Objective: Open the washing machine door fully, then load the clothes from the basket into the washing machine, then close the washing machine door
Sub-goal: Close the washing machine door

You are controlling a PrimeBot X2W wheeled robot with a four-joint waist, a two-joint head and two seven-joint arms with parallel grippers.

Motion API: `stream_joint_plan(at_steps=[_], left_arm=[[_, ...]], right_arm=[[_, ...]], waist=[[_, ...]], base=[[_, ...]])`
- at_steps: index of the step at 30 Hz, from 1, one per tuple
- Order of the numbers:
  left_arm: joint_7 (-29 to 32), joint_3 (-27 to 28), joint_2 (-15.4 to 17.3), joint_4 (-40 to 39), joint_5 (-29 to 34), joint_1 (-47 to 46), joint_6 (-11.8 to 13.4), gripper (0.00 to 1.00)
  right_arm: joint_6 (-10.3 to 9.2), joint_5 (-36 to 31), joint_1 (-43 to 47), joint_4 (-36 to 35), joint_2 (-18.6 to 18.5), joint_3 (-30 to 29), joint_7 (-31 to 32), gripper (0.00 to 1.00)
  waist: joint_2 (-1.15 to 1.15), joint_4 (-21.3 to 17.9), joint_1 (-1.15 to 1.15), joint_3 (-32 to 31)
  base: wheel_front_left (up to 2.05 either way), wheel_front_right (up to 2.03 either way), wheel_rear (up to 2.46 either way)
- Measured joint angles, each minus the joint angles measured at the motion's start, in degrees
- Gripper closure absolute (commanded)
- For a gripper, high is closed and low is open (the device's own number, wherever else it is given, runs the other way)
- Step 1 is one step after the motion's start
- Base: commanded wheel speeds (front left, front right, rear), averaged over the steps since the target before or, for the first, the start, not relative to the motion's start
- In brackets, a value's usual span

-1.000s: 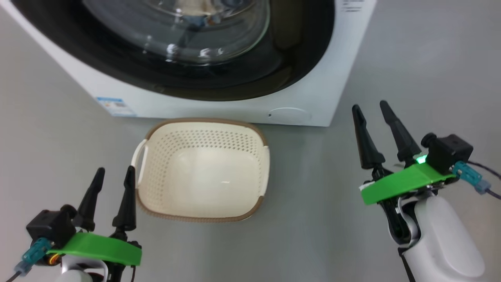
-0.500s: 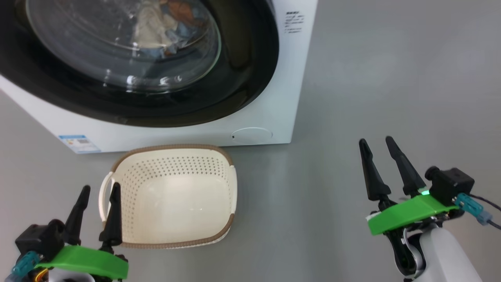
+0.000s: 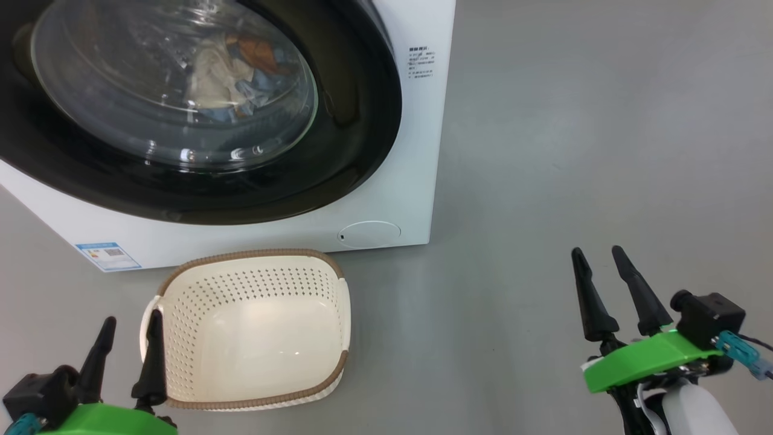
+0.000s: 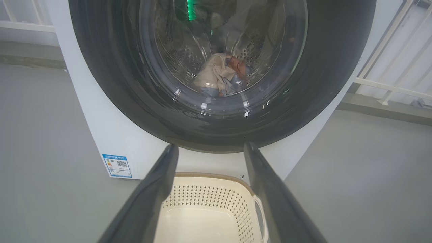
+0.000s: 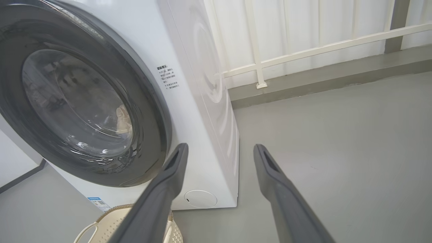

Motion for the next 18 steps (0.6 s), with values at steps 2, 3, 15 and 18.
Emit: stream_joint_plan(at_steps=[2, 3, 15, 18], left_arm=[[0.0, 0.5, 0.0, 0.0, 0.1, 0.6, 0.0, 0.0], [0.0, 0.8, 0.0, 0.1, 0.3, 0.8, 0.0, 0.0], [0.0, 1.8, -0.3, 0.1, 2.0, 1.9, 0.0, 0.0], [0.0, 2.0, -0.4, 0.1, 2.0, 1.9, 0.0, 0.0]], right_arm=[[0.0, 0.8, 0.8, -0.2, -0.1, -0.7, 0.0, 0.0], [0.0, 0.9, 1.2, -0.3, -0.2, -0.9, 0.0, 0.0], [0.0, 0.8, 3.8, -0.8, -0.1, -2.5, 0.0, 0.0], [0.0, 0.8, 3.8, -0.8, -0.1, -2.6, 0.0, 0.0]], waist=[[0.0, 0.0, 0.0, -0.4], [0.0, 0.0, 0.0, -0.5], [0.0, 0.2, 0.0, -1.3], [0.0, 0.2, 0.0, -1.2]], base=[[0.0, 0.0, 0.0], [0.0, 0.0, 0.0], [0.0, 0.0, 0.0], [0.0, 0.0, 0.0]])
